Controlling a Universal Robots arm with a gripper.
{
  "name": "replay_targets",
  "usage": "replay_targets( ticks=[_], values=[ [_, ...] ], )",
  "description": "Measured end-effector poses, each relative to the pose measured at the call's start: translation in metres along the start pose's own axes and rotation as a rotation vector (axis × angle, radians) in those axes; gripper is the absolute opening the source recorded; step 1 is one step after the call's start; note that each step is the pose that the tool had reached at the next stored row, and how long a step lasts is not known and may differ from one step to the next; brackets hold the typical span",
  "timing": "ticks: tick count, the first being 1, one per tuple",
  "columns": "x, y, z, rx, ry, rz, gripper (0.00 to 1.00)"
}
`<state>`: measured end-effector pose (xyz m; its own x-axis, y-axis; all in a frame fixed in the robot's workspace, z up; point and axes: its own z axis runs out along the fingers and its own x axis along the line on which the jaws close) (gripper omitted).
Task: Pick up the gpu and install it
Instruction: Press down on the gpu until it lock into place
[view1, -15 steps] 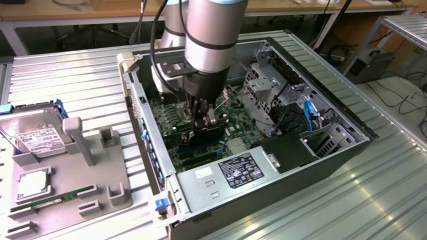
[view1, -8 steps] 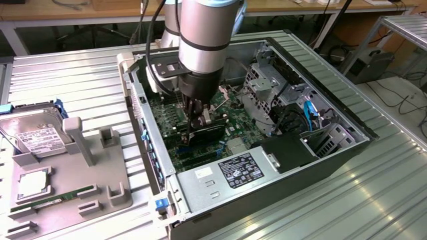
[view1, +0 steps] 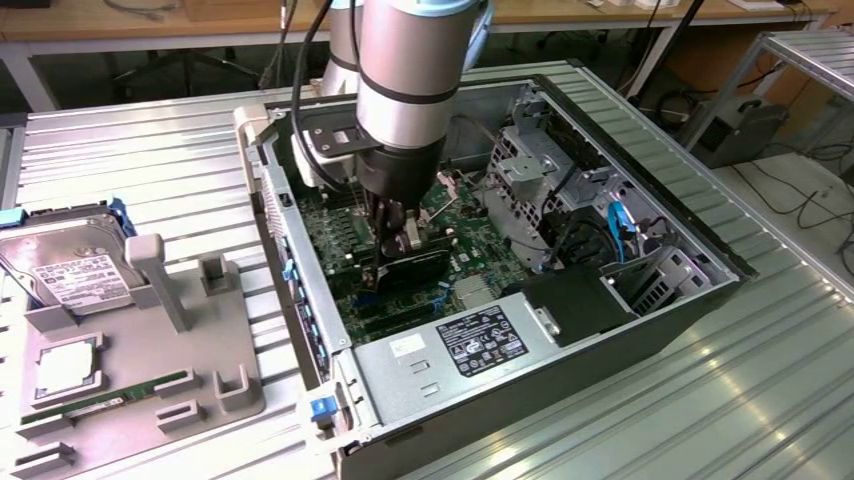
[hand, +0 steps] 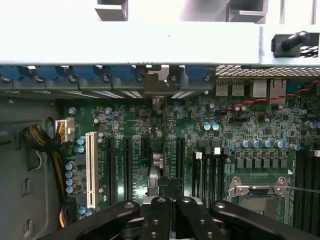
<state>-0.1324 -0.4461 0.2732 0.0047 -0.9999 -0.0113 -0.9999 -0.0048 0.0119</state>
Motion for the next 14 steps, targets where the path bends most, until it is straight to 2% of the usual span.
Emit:
replay_targets(
  ticks=[11,14],
  values=[
    [0.0001,0.0009,0.0033,-0.0009,0.0001,0.0,0.11],
    [-0.0001,0.0008,0.0001,-0.0012,-0.0021,0.0,0.11]
  ],
)
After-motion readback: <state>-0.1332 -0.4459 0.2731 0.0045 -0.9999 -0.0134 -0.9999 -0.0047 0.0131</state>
